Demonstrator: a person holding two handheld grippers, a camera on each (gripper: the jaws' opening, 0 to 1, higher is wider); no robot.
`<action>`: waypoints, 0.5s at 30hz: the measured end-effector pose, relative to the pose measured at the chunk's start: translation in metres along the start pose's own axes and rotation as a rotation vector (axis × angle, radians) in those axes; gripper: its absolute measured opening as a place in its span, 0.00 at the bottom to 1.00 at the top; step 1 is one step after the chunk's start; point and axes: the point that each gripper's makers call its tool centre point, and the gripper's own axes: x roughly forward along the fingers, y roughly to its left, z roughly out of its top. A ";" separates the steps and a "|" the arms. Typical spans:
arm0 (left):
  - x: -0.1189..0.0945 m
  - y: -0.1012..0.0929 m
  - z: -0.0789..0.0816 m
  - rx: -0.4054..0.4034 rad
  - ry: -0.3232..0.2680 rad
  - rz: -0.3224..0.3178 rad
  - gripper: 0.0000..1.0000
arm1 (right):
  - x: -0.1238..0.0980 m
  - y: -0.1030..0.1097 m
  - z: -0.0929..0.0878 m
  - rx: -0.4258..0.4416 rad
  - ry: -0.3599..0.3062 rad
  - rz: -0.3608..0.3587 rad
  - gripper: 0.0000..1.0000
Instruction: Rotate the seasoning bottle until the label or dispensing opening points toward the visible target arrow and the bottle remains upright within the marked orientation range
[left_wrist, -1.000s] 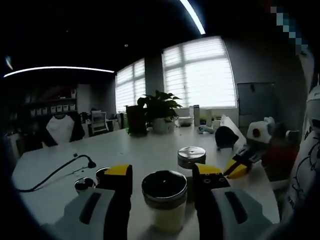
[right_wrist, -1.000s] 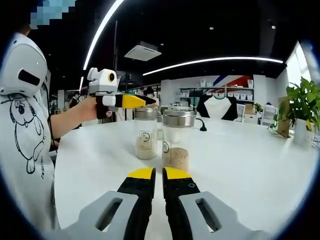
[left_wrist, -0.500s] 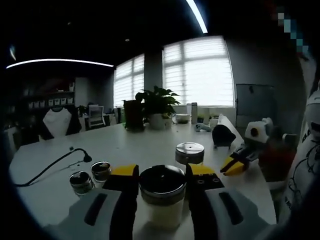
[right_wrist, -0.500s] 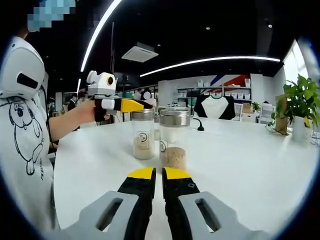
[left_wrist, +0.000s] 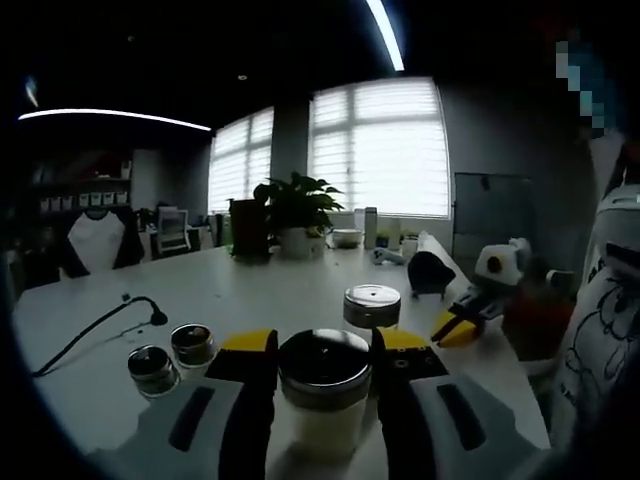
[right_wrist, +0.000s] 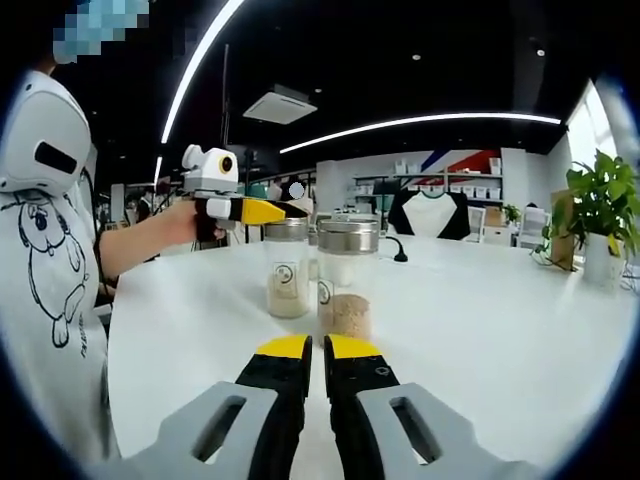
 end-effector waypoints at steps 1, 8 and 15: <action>0.000 0.000 0.000 0.004 0.003 -0.009 0.40 | 0.000 0.000 0.000 0.000 0.000 0.000 0.02; 0.001 -0.002 -0.001 -0.013 0.015 -0.116 0.40 | 0.000 -0.001 -0.001 0.000 0.002 0.001 0.02; 0.003 -0.004 -0.002 -0.014 0.020 -0.207 0.40 | -0.002 -0.002 -0.004 0.008 0.005 -0.007 0.02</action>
